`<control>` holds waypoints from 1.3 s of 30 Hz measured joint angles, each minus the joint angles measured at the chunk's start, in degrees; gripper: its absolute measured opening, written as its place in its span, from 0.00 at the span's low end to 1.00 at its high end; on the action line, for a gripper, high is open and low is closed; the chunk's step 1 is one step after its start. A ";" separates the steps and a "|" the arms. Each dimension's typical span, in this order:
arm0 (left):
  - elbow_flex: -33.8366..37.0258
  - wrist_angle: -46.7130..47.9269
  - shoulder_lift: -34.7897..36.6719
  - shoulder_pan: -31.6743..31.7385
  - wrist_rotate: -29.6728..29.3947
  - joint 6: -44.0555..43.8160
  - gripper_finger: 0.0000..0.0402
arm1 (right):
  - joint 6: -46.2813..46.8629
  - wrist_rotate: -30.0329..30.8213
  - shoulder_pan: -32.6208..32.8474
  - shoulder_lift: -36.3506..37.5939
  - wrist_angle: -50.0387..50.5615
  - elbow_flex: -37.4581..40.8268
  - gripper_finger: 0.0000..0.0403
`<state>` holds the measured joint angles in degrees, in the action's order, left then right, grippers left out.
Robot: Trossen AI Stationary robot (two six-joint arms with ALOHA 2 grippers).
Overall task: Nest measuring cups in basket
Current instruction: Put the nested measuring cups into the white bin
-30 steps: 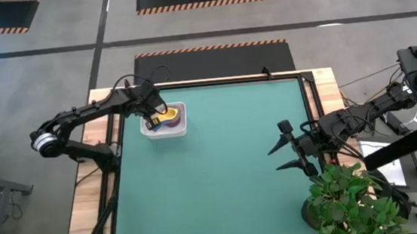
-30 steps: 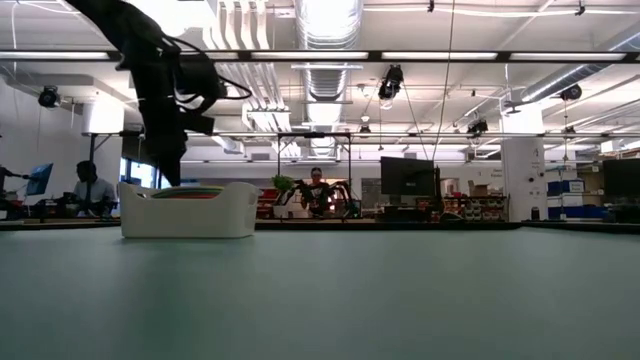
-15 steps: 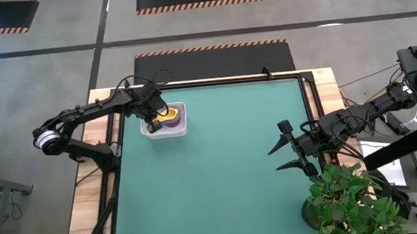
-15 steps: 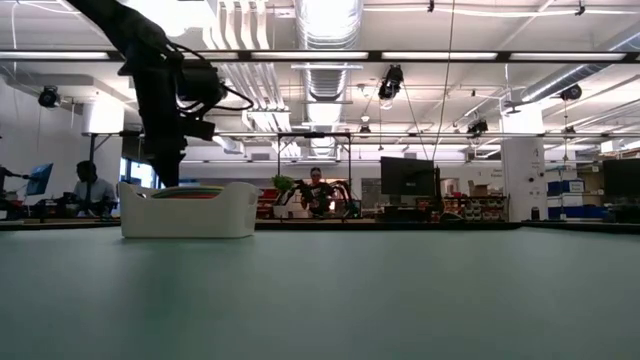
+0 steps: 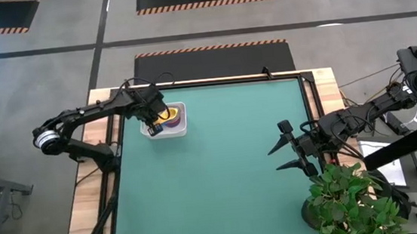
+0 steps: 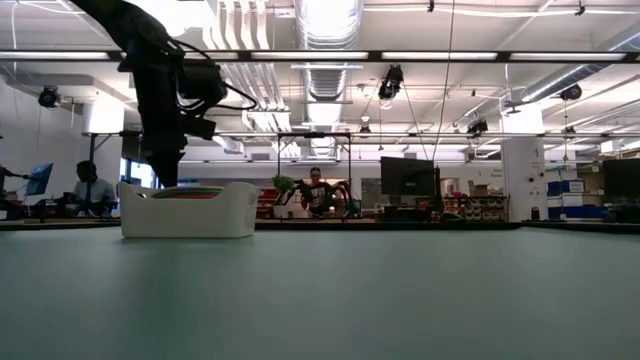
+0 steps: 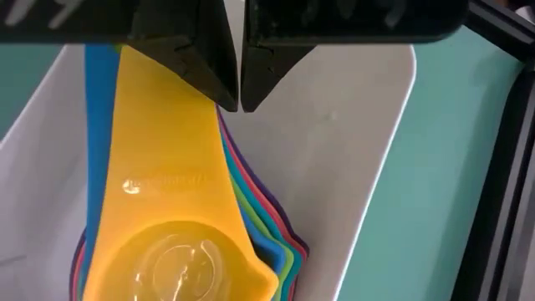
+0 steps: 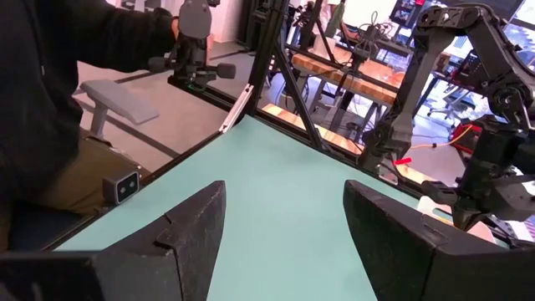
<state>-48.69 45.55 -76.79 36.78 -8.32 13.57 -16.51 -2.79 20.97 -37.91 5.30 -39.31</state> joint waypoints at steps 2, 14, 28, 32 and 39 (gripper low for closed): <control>0.00 0.05 0.00 -0.22 0.00 -0.60 0.00 | 0.01 0.00 0.02 0.00 0.00 0.00 0.57; -0.02 0.91 0.00 -0.84 0.00 -2.32 0.00 | 0.02 -0.01 0.00 0.00 0.00 0.00 0.57; -0.02 0.98 0.02 -1.76 -0.04 -3.15 0.00 | 0.02 -0.02 0.01 0.00 0.00 0.00 0.57; -0.06 1.06 0.04 -1.76 -0.15 -3.17 0.00 | 0.02 -0.02 0.00 0.00 0.00 0.00 0.57; -3.03 3.51 2.86 -3.23 -0.24 -5.26 0.00 | -0.07 -0.02 0.02 0.00 0.07 0.00 0.57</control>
<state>-51.72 49.06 -73.93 33.55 -8.56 8.31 -16.58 -2.81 20.99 -37.91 5.38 -39.31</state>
